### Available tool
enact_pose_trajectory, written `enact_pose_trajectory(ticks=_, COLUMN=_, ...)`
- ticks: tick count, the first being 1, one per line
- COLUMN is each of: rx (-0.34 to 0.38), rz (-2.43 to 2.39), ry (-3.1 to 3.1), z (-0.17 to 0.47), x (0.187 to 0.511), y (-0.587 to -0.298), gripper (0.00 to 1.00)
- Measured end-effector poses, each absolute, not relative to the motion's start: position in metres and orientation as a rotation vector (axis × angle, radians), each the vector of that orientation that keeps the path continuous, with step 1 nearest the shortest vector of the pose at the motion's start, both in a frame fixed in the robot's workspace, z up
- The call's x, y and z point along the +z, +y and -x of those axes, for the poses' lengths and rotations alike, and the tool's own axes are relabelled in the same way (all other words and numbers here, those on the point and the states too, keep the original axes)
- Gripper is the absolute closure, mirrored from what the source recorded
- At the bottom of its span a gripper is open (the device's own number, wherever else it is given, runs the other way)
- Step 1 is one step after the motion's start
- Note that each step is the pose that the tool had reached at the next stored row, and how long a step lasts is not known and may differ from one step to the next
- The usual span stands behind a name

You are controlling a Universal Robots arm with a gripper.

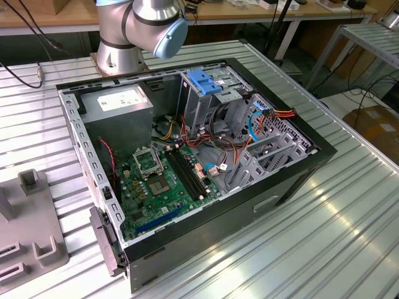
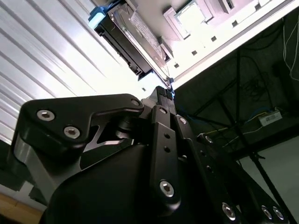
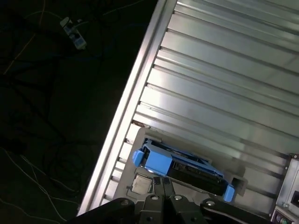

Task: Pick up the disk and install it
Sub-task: 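Pick up the disk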

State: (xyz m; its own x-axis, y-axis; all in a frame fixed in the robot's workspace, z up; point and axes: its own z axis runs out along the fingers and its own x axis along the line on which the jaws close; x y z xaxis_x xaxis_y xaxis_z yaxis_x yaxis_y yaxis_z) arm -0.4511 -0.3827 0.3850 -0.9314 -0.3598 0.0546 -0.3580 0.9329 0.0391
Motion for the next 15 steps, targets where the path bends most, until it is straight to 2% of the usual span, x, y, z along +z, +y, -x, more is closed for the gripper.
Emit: enact_pose_trajectory(ticks=15, rx=-0.037, rz=-0.85, ry=-2.959, z=0.451, x=0.385, y=-0.3827, gripper=0.9)
